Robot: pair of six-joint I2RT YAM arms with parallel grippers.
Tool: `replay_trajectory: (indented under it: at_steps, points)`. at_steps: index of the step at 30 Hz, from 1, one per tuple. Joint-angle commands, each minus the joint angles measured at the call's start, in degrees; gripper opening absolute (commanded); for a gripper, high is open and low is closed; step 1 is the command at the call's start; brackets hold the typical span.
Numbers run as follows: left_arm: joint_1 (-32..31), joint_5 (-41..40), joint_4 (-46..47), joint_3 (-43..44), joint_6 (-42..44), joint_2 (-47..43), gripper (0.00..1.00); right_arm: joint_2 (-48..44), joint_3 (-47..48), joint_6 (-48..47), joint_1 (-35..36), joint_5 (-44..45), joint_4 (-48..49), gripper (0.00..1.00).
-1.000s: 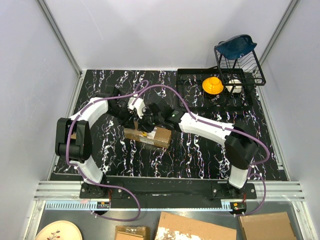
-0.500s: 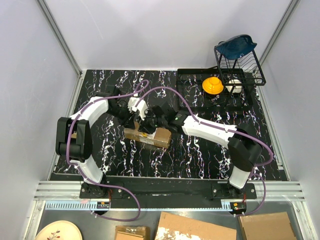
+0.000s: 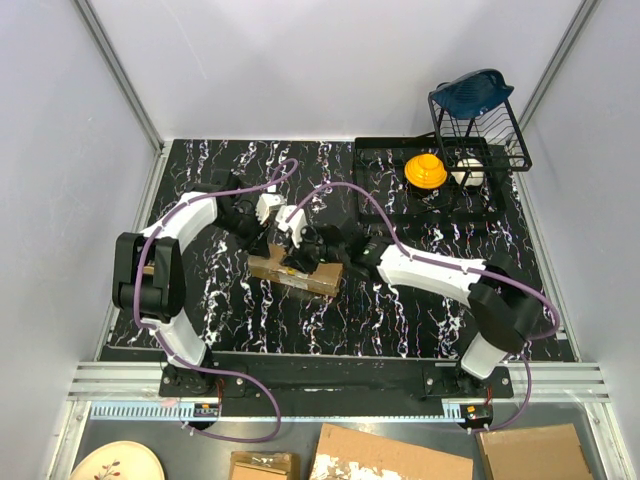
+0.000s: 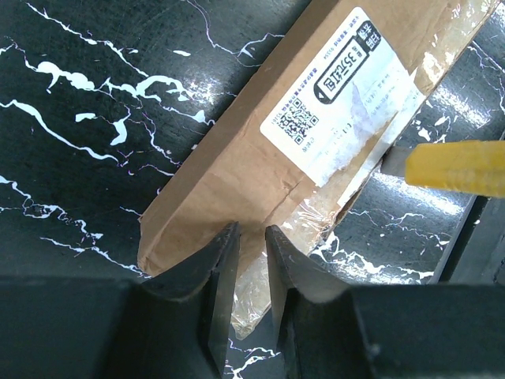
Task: Unpack the express box
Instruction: Cut the express box at the center of the board.
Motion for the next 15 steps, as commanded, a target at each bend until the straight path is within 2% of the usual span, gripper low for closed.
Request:
replay_trajectory:
  at_steps: [1,6,15]
  points:
    - [-0.47,-7.26,1.10,-1.94,1.25,4.47,0.28,-2.85,-7.26,4.31,1.24,-0.11,-9.00,0.00]
    - [-0.48,-7.35,1.10,-1.59,1.07,4.82,0.27,-6.64,-11.39,4.57,1.15,2.00,-9.96,0.00]
    - [-0.56,-7.62,1.54,-1.24,0.90,6.23,0.27,-7.70,-10.70,3.34,0.80,3.15,-11.37,0.00]
